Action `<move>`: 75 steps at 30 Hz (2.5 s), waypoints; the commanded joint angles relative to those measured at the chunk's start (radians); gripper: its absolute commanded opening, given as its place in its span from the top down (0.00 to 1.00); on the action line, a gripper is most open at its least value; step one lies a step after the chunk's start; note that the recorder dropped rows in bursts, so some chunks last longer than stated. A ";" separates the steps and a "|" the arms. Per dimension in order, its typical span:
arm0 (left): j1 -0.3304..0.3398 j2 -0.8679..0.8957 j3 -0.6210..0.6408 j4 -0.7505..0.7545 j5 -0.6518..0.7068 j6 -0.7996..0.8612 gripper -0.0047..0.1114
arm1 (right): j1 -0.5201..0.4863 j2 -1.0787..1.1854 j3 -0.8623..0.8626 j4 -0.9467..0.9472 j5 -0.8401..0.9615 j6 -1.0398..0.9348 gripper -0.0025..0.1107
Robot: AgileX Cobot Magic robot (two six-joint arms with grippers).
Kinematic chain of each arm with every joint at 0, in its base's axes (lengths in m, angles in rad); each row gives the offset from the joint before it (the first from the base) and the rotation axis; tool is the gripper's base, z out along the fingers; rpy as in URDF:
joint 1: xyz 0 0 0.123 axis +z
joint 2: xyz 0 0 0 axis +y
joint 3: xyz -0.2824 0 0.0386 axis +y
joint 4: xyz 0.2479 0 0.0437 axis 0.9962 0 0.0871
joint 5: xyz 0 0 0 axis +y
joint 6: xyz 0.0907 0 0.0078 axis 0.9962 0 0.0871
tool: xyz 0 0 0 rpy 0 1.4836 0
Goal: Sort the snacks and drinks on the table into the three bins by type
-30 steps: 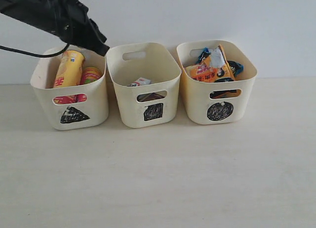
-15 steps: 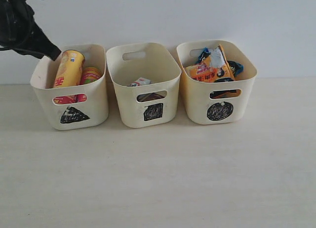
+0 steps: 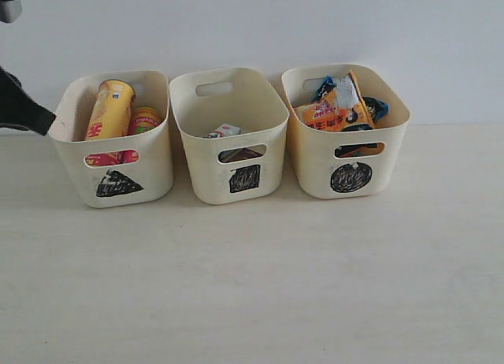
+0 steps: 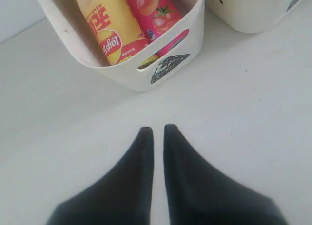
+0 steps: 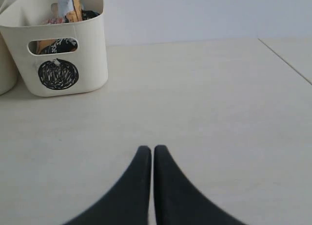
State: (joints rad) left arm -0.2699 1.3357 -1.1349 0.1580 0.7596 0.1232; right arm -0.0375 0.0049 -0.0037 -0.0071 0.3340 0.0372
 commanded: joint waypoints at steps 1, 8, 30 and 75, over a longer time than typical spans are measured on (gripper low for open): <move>0.001 -0.120 0.075 -0.023 -0.014 -0.014 0.92 | -0.003 -0.005 0.004 -0.003 -0.004 0.006 0.98; 0.001 -0.301 0.144 -0.075 0.141 -0.043 0.92 | -0.003 -0.005 0.004 -0.003 -0.004 0.006 0.98; 0.071 -0.970 0.736 -0.158 -0.428 -0.042 0.92 | -0.003 -0.005 0.004 -0.003 -0.004 0.006 0.98; 0.149 -1.336 1.135 -0.121 -0.531 -0.148 0.92 | -0.003 -0.005 0.004 -0.003 -0.004 0.006 0.98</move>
State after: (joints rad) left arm -0.1286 0.0029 -0.0036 0.0446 0.2298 -0.0122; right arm -0.0375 0.0049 -0.0037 -0.0071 0.3340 0.0372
